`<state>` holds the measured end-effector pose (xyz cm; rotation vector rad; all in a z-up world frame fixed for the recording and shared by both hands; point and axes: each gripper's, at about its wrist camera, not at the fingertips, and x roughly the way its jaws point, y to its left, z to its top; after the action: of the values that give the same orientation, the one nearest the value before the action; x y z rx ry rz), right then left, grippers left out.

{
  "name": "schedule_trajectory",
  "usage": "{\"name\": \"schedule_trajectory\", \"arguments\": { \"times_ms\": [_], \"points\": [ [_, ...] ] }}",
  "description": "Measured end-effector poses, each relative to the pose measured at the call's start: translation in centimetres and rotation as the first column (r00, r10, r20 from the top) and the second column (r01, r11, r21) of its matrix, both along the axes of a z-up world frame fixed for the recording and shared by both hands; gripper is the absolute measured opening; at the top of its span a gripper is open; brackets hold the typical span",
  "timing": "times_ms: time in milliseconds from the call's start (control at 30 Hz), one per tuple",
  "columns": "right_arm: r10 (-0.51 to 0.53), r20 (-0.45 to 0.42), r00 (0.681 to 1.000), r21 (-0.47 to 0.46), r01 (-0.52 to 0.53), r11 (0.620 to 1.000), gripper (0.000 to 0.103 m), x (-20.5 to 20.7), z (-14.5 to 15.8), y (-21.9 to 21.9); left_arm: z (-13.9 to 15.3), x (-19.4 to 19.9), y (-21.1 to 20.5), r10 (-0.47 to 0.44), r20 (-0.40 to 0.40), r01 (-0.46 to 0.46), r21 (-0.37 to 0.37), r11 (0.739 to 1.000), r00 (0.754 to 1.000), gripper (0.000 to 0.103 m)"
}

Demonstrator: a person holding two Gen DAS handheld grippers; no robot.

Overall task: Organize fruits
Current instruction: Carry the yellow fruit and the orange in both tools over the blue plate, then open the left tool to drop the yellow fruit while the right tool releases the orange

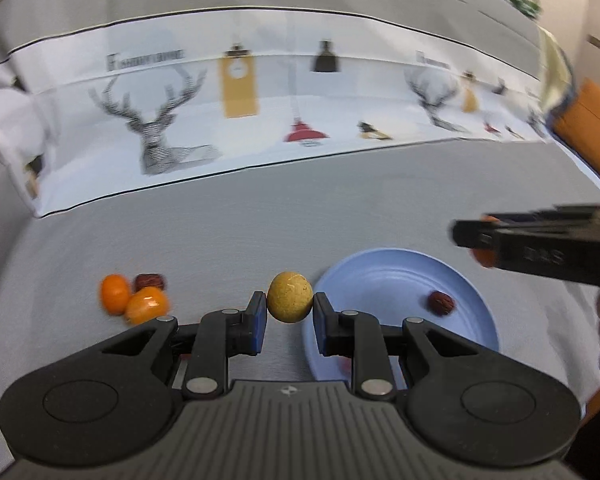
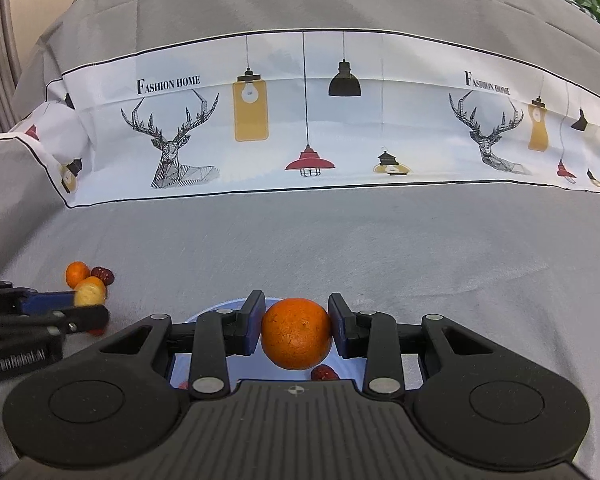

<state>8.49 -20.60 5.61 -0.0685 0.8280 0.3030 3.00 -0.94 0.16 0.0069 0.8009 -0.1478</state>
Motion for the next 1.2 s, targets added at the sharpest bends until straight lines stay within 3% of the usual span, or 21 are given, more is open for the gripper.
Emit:
{"name": "schedule_trajectory", "arguments": {
  "times_ms": [100, 767, 1200],
  "points": [
    [0.005, -0.001, 1.0, -0.005, -0.005, 1.0, 0.036, 0.0, -0.1, 0.2, -0.7, -0.2, -0.8, -0.04, -0.02, 0.039, -0.03, 0.999, 0.999, 0.027],
    [0.029, -0.018, 0.999, -0.02, -0.029, 0.999, 0.036, 0.0, -0.6, 0.5, -1.4, -0.6, -3.2, -0.177, -0.015, 0.177, -0.01, 0.984, 0.984, 0.027],
    [0.036, -0.03, 0.999, -0.021, -0.037, 0.999, 0.037, 0.0, -0.7, 0.6, -1.6, -0.6, -3.8, -0.198, -0.013, 0.198, 0.002, 0.98, 0.98, 0.027]
  ]
}}
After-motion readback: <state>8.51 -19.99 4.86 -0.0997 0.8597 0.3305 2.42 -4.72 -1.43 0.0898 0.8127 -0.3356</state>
